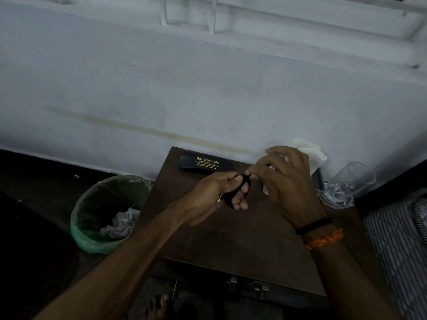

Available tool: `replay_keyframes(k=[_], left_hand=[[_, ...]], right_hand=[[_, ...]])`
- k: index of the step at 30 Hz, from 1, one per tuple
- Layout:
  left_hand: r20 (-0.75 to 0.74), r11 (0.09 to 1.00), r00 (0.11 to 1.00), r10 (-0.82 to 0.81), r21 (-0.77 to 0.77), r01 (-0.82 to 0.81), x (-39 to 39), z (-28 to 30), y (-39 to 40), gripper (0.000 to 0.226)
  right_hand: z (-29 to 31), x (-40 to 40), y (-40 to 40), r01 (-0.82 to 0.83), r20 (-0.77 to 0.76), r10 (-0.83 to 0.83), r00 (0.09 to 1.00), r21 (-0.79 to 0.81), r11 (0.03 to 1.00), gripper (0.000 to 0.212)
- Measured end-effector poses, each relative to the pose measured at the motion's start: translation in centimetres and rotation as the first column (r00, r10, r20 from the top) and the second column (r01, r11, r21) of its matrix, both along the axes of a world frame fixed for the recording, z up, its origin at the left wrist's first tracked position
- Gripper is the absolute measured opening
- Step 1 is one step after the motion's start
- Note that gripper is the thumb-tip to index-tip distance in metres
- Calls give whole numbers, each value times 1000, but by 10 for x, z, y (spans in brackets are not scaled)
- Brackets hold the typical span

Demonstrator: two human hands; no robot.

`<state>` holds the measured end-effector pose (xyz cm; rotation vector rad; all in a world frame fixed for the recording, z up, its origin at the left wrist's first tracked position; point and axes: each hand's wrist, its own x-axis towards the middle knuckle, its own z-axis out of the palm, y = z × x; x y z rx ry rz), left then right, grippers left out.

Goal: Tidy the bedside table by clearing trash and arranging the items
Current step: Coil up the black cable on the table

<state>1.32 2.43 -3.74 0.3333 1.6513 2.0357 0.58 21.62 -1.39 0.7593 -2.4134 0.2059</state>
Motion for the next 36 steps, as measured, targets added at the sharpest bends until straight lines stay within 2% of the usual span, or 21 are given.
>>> replay_keyframes(k=[3, 5, 7, 8, 10, 11, 15, 20, 22, 25, 28, 32, 36], left_hand=[[14, 999, 999, -34, -26, 34, 1, -1, -1, 32], [21, 998, 998, -56, -25, 56, 1, -2, -2, 32], [29, 997, 997, -73, 9, 73, 1, -3, -3, 33], [37, 996, 996, -77, 36, 76, 1, -3, -3, 34], [66, 993, 995, -77, 89, 71, 2, -5, -3, 31], [83, 992, 994, -74, 112, 65, 1, -5, -3, 29], [92, 988, 994, -61, 148, 47, 1, -1, -3, 31], [-35, 997, 997, 70, 20, -70, 0, -4, 0, 31], [-200, 981, 972, 122, -122, -149, -2, -11, -1, 33], [-421, 889, 902, 99, -370, -270, -7, -22, -5, 36], [-411, 870, 910, 63, -425, -252, -6, -24, -9, 34], [-406, 859, 914, 31, -456, -232, -3, -20, -9, 29], [-455, 827, 889, 37, -485, -283, -1, -19, -7, 31]], right_hand=[[-4, -3, -1, 17, -61, -17, 998, -10, 1000, 20], [-8, -4, -3, 0, -41, 0, 999, -5, 1000, 24], [-17, -7, -3, -49, 94, 61, 994, -119, 992, 17], [-20, -7, -4, -64, 199, 113, 974, -238, 969, 13], [-21, -3, -7, -118, 243, 213, 946, -353, 928, 19], [-20, -1, -9, -133, 254, 227, 940, -339, 931, 22], [-18, 0, -12, -32, 391, 248, 887, -482, 875, 26], [-26, -1, -15, 107, 500, 255, 828, -587, 802, 22], [-27, -2, -16, 133, 518, 268, 812, -612, 779, 20], [-28, -3, -18, 162, 544, 252, 800, -601, 782, 18], [-32, -1, -19, 170, 542, 231, 808, -589, 790, 16], [-34, -4, -19, 208, 552, 235, 800, -623, 754, 15], [-37, -6, -21, 298, 629, 302, 716, -667, 683, 13]])
